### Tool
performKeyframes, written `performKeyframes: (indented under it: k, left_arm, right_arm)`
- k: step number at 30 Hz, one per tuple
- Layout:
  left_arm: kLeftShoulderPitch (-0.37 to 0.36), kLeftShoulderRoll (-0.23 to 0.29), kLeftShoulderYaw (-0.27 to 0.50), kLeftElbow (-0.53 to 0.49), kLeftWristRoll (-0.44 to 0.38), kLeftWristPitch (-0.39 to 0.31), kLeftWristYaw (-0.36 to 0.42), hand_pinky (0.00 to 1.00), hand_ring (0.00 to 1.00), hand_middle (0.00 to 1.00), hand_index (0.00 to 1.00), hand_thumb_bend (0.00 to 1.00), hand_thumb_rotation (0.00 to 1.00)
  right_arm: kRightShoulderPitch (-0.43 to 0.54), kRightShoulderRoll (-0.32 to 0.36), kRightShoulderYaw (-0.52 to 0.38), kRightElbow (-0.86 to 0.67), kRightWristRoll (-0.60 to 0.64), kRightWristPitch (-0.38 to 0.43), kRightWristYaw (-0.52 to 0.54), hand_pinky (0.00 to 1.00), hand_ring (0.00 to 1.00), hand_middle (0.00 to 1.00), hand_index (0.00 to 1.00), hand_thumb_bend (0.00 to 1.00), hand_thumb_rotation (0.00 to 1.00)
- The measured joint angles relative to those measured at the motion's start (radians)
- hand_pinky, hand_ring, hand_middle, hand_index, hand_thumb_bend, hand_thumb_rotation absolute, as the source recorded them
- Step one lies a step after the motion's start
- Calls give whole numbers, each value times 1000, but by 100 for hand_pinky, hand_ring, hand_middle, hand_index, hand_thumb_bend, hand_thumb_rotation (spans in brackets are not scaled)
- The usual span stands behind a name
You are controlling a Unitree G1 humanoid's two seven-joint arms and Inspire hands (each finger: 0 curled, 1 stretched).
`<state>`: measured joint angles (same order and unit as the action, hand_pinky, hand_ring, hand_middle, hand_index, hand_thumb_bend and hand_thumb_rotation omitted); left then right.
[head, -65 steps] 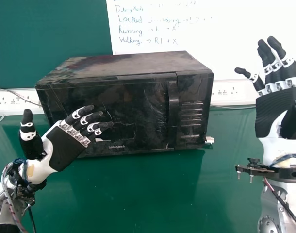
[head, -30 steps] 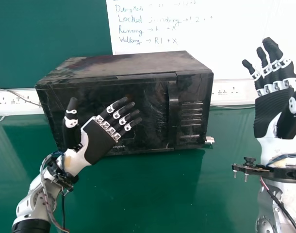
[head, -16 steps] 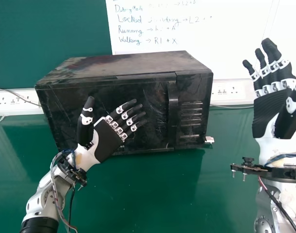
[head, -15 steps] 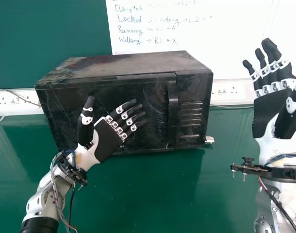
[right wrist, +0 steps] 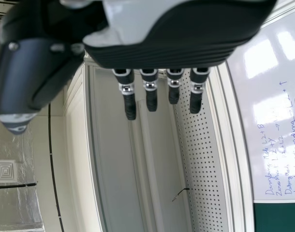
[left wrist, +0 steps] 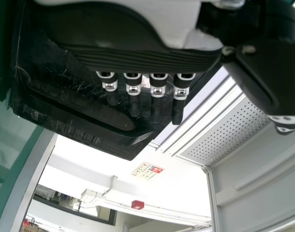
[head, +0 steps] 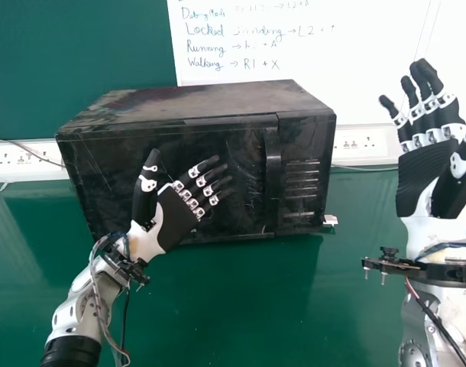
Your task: Open the door of oven
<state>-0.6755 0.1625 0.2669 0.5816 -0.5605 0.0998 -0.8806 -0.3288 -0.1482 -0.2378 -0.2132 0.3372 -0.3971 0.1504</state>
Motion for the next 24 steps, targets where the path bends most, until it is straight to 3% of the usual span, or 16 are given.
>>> performKeyframes:
  k: [6,11,24]
  left_arm:
    - [-26,-17,-3,32,26,-27,49,80,95,95,86,98,66]
    - [-50,-31,-6,67,46,-36,72,86,96,95,86,98,69]
    - [-104,-56,-26,141,127,-100,119,87,96,96,88,98,70]
  right_arm:
    - [-5,-1,0,7,15,0,22,93,96,95,92,100,100]
    - [-6,-7,-2,12,25,-2,44,93,96,95,92,100,99]
    - [-6,-6,-6,12,42,-9,60,93,96,95,92,100,98]
